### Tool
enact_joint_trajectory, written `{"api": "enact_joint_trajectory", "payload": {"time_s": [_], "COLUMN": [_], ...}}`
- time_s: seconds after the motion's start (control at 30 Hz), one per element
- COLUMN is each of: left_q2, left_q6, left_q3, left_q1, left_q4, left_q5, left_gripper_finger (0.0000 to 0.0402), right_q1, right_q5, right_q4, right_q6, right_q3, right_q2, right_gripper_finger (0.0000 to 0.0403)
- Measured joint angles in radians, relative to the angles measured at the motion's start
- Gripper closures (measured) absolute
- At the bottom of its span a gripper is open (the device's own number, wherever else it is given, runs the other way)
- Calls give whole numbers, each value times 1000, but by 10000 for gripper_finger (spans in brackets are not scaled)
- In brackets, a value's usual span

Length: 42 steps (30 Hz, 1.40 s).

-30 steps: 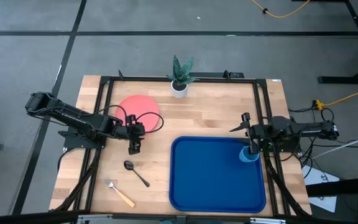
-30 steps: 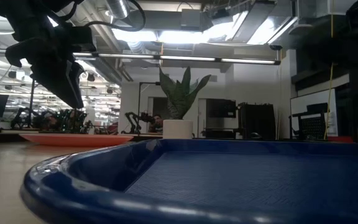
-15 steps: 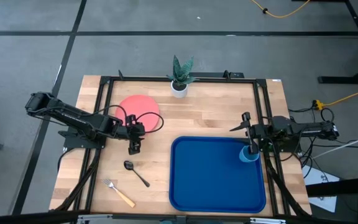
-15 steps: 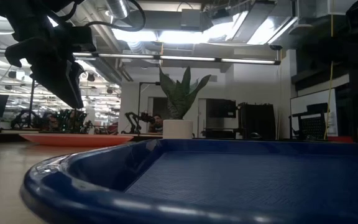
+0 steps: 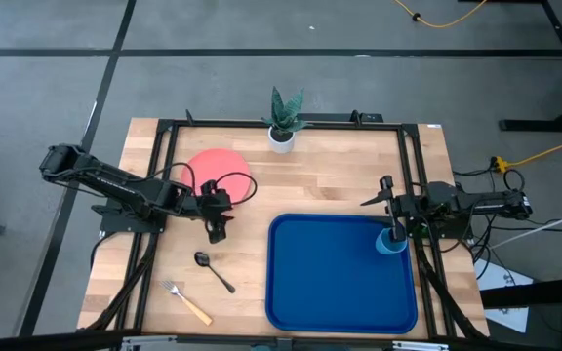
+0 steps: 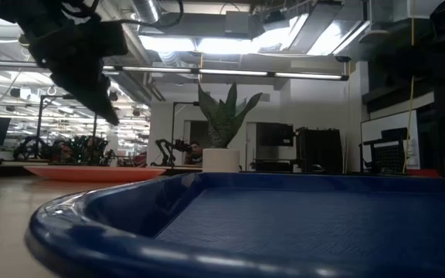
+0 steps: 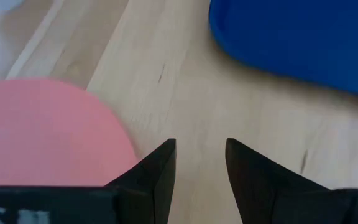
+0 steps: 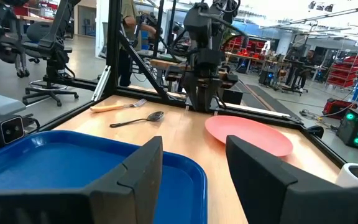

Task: Pick and place plate/cup/fork/spoon on tray
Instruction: Put the pink plate in the center of the blue tray

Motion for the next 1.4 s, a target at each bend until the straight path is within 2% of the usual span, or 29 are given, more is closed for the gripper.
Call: {"api": "enact_joint_trajectory", "payload": {"time_s": [0.1,0.23,0.47,0.67,1.0,1.4], "left_q2": [0,11,118,201,299,367], "left_q6": [34,-28,12,47,54,49], "left_q3": [0,0,0,0,0,0], "left_q1": [0,2,1,3,3,3], "left_q4": [42,48,67,76,67,65], "left_q5": [-10,-124,-99,-195,-206,-292], "left_gripper_finger": [269,269,269,269,269,269], "right_q1": [0,0,0,0,0,0], "right_q5": [0,0,0,0,0,0], "right_q4": [0,0,2,1,1,0], "right_q6": [0,0,0,0,0,0], "right_q3": [0,0,0,0,0,0], "right_q2": [0,0,0,0,0,0], "right_gripper_finger": [221,221,221,221,221,221]}}
